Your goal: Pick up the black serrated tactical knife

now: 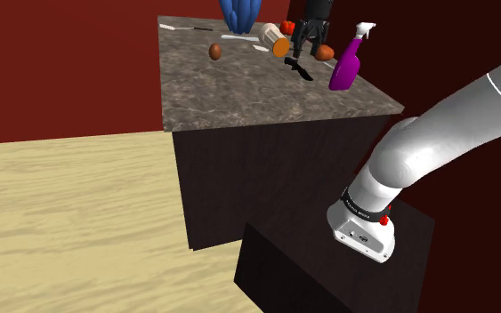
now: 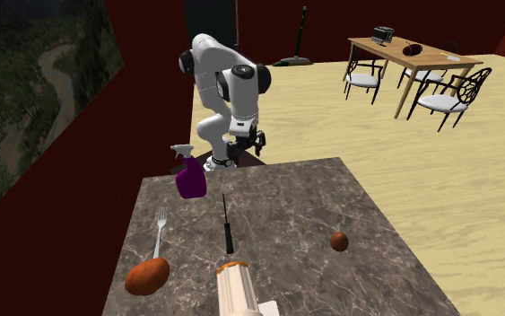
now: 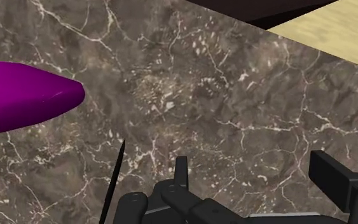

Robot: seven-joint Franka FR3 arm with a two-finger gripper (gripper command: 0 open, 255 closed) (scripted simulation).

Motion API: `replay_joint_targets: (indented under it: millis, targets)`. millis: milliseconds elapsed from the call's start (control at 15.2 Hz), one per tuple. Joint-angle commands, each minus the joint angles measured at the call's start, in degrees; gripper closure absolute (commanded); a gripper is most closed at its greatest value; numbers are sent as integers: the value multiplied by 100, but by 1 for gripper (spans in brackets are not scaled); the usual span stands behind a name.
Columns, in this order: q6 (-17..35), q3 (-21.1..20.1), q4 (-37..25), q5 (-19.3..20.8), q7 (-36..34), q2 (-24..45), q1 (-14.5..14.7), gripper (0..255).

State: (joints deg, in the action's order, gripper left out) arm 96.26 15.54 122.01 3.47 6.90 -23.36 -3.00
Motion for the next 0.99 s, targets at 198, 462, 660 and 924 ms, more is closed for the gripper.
replay_joint_targets:
  millis: [198, 462, 660, 924]
  targets:
    - [336, 390, -566, -54, 401, 902, -105, 0]
    - [523, 675, -1151, -229, 750, 1700, -215, 0]
    - [602, 855, -1667, -431, 1023, 2335, -337, 0]
    - [610, 1028, -2474, -772, 1377, 3226, -580, 0]
